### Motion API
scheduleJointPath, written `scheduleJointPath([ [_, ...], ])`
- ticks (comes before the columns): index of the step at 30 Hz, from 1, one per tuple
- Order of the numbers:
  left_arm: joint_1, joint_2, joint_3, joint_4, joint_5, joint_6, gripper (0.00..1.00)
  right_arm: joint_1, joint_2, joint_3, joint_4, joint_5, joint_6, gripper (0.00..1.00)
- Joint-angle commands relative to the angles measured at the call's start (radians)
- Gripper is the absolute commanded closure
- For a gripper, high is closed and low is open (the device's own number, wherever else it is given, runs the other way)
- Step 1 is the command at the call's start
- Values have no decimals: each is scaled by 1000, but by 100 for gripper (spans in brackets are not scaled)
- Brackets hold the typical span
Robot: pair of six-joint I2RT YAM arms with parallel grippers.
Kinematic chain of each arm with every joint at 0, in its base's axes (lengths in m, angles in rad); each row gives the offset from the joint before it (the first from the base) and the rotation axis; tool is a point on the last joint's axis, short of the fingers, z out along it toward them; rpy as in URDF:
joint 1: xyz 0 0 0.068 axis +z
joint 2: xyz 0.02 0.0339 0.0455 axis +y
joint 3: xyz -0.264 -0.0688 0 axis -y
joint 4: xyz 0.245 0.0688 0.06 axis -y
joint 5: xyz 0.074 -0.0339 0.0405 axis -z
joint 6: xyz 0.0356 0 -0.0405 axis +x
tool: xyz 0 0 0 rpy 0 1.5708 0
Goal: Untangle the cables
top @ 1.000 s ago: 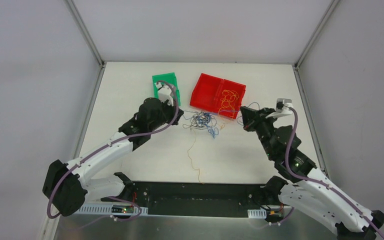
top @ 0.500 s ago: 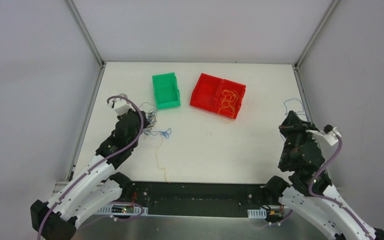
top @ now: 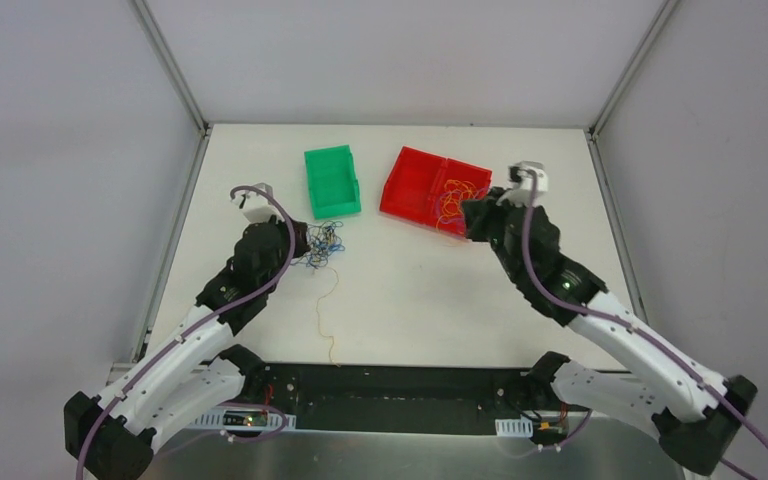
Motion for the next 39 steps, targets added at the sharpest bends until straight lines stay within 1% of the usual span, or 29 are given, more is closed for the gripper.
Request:
scheduleJointPath([
  [1,0,-30,9,48,14,21,100,-17,207,160,-44,-379,-29,100],
  [5,0,-22,12,48,16,24,100,-83,387,316,-34,-627,16,100],
  [8,0,-26,11,48,20,26,100,-127,497,417,-16,-760,63,100],
  [12,0,-24,11,48,33,26,100,-179,621,553,-25,-863,107,100],
  [15,0,-22,14,48,39,26,100,-210,701,646,-55,-900,117,100],
  [19,0,-26,14,48,43,27,100,-256,800,736,-83,-949,125,100],
  [22,0,-24,13,48,45,30,100,-296,857,771,-79,-995,127,100],
  [27,0,-19,15,48,45,33,100,-384,975,813,-24,-1180,166,100],
  [30,0,-17,16,48,45,35,100,-440,1058,847,-23,-1289,180,100],
  [34,0,-17,15,48,46,35,100,-491,1104,843,-31,-1304,166,100],
  [36,0,-15,15,48,48,35,100,-504,1118,846,-59,-1260,138,100],
  [39,0,-9,17,49,49,35,100,-501,1139,885,-165,-1163,39,100],
])
